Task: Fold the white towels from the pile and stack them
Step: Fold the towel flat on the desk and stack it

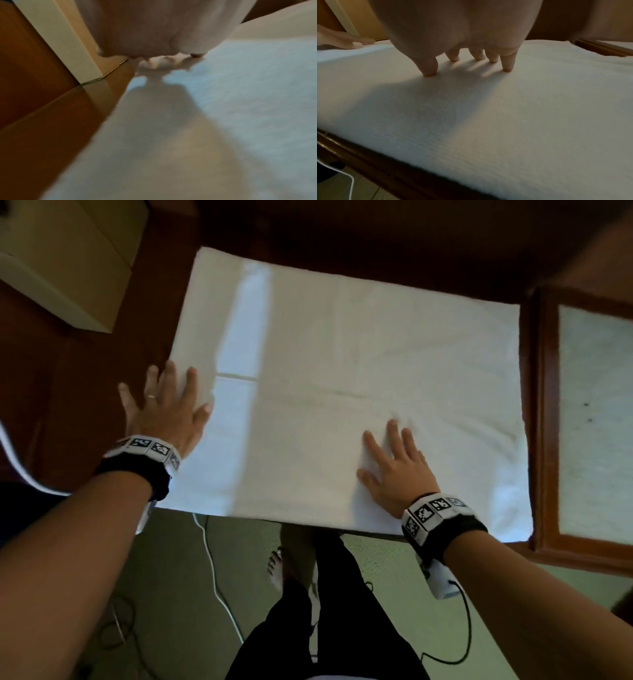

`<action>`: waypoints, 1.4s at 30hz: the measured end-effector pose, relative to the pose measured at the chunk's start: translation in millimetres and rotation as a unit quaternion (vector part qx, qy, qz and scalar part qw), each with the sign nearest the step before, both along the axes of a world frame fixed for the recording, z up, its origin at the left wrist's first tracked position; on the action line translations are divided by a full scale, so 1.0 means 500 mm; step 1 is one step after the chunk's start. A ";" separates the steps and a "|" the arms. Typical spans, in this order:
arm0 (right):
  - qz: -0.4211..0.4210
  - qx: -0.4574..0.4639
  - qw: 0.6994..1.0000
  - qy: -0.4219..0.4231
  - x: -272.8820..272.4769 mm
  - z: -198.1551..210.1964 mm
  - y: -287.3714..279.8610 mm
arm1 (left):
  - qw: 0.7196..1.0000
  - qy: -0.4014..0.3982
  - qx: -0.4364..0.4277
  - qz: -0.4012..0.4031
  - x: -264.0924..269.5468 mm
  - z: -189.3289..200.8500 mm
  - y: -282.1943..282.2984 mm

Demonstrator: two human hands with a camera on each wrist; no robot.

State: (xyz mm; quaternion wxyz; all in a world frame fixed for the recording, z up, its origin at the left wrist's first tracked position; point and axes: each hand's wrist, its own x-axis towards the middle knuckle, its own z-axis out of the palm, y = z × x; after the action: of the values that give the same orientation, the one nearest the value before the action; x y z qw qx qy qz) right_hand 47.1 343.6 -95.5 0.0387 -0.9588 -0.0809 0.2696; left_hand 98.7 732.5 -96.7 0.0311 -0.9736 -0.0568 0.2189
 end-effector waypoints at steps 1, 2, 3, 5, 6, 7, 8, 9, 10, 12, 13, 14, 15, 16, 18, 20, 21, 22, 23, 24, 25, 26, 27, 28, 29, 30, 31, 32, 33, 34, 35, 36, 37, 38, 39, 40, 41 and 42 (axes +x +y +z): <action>-0.004 -0.002 1.000 0.001 0.000 0.001 0.005 | 0.999 -0.029 -0.010 -0.038 -0.008 0.005 -0.026; -0.007 -0.003 1.000 0.001 -0.001 0.001 0.008 | 0.995 -0.039 -0.031 -0.088 -0.024 0.004 -0.061; -0.008 -0.006 1.000 -0.001 0.000 0.002 0.011 | 0.988 -0.029 -0.046 -0.146 -0.049 -0.006 -0.091; -0.003 -0.011 1.000 0.001 0.001 0.001 0.012 | 0.976 0.006 -0.057 -0.211 -0.094 -0.030 -0.113; -0.001 -0.011 1.000 0.007 0.002 0.000 0.011 | 0.978 0.016 -0.060 -0.198 -0.108 -0.040 -0.097; -0.001 -0.008 1.000 0.014 0.003 -0.002 0.008 | 0.985 0.003 -0.061 -0.159 -0.118 -0.048 -0.072; 0.000 -0.004 1.000 0.020 0.005 -0.004 0.006 | 0.992 -0.022 -0.051 -0.109 -0.124 -0.054 -0.044; 0.001 -0.001 1.000 0.025 0.006 -0.005 0.003 | 0.997 -0.044 -0.039 -0.043 -0.130 -0.056 -0.019; 0.001 -0.002 0.999 0.032 0.008 -0.006 0.004 | 0.998 -0.050 -0.032 0.031 -0.134 -0.051 -0.002; -0.011 -0.007 0.999 0.038 0.007 -0.006 0.013 | 0.992 -0.061 -0.040 0.100 -0.142 -0.030 -0.016; -0.020 -0.010 0.999 0.030 0.002 -0.005 0.023 | 0.994 -0.076 -0.055 0.060 -0.149 -0.024 -0.043; -0.022 -0.010 1.000 0.015 -0.009 -0.004 0.037 | 0.994 -0.075 -0.072 -0.008 -0.160 -0.020 -0.079; -0.010 -0.005 1.000 -0.006 -0.026 -0.005 0.055 | 0.991 -0.068 -0.089 -0.078 -0.175 -0.029 -0.113; 0.013 0.003 1.000 -0.025 -0.048 -0.007 0.072 | 0.985 -0.059 -0.102 -0.126 -0.188 -0.040 -0.141; 0.055 0.019 0.998 -0.029 -0.101 -0.018 0.089 | 0.985 -0.041 -0.103 -0.131 -0.204 -0.060 -0.171; 0.048 0.017 0.999 -0.016 -0.139 -0.031 0.058 | 0.988 -0.046 -0.100 -0.111 -0.208 -0.079 -0.173; 0.031 0.013 0.999 -0.015 -0.149 -0.035 0.021 | 0.987 -0.054 -0.099 -0.116 -0.210 -0.083 -0.172; 0.013 0.007 1.000 -0.016 -0.158 -0.035 -0.024 | 0.986 -0.060 -0.098 -0.120 -0.211 -0.084 -0.172; -0.005 -0.003 1.000 -0.019 -0.165 -0.033 -0.076 | 0.986 -0.064 -0.101 -0.120 -0.211 -0.083 -0.173; -0.025 -0.015 0.999 -0.021 -0.170 -0.030 -0.130 | 0.986 -0.066 -0.103 -0.116 -0.209 -0.082 -0.177; -0.052 -0.029 0.998 -0.018 -0.175 -0.027 -0.181 | 0.986 -0.067 -0.103 -0.112 -0.210 -0.081 -0.181; -0.089 -0.044 0.995 -0.010 -0.176 -0.021 -0.228 | 0.987 -0.066 -0.099 -0.109 -0.209 -0.081 -0.185; -0.134 -0.063 0.989 0.001 -0.174 -0.015 -0.265 | 0.988 -0.062 -0.096 -0.108 -0.209 -0.081 -0.186; -0.173 -0.084 0.981 0.008 -0.167 -0.006 -0.289 | 0.988 -0.056 -0.093 -0.107 -0.208 -0.079 -0.188; -0.200 -0.104 0.974 0.008 -0.156 0.000 -0.298 | 0.989 -0.050 -0.089 -0.107 -0.206 -0.076 -0.190; -0.214 -0.115 0.970 -0.004 -0.140 0.005 -0.294 | 0.990 -0.043 -0.086 -0.105 -0.204 -0.073 -0.191; -0.211 -0.109 0.971 -0.025 -0.119 0.008 -0.277 | 0.990 -0.037 -0.083 -0.103 -0.203 -0.071 -0.192; -0.185 -0.083 0.978 -0.043 -0.097 0.013 -0.254 | 0.991 -0.032 -0.080 -0.102 -0.202 -0.069 -0.193; -0.135 -0.055 0.988 -0.048 -0.076 0.014 -0.230 | 0.992 -0.027 -0.076 -0.102 -0.200 -0.067 -0.192; -0.085 -0.033 0.995 -0.043 -0.059 0.011 -0.212 | 0.992 -0.022 -0.073 -0.101 -0.199 -0.063 -0.191; -0.063 -0.030 0.997 -0.028 -0.044 0.007 -0.206 | 0.992 -0.016 -0.072 -0.099 -0.196 -0.062 -0.189; -0.092 -0.041 0.995 -0.007 -0.029 0.007 -0.211 | 0.992 -0.009 -0.072 -0.100 -0.194 -0.060 -0.185; -0.164 -0.060 0.985 0.012 -0.017 0.008 -0.224 | 0.992 -0.001 -0.072 -0.100 -0.192 -0.058 -0.182; -0.244 -0.077 0.966 0.029 -0.005 0.013 -0.238 | 0.992 0.009 -0.070 -0.100 -0.190 -0.055 -0.182; -0.291 -0.091 0.952 0.036 0.003 0.020 -0.244 | 0.993 0.020 -0.064 -0.101 -0.189 -0.051 -0.182; -0.286 -0.098 0.953 0.026 0.004 0.026 -0.241 | 0.993 0.031 -0.058 -0.101 -0.189 -0.044 -0.184; -0.245 -0.096 0.965 0.001 0.000 0.031 -0.229 | 0.993 0.041 -0.056 -0.098 -0.191 -0.038 -0.187; -0.191 -0.079 0.978 -0.020 -0.006 0.032 -0.211 | 0.993 0.049 -0.057 -0.095 -0.190 -0.032 -0.190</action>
State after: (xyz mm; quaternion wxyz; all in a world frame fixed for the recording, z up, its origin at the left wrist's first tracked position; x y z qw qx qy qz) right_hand 44.3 237.9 -79.2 0.0116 -0.9619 0.1242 0.2432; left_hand 3.5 637.6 -112.5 -0.0008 -0.9629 0.0496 0.2651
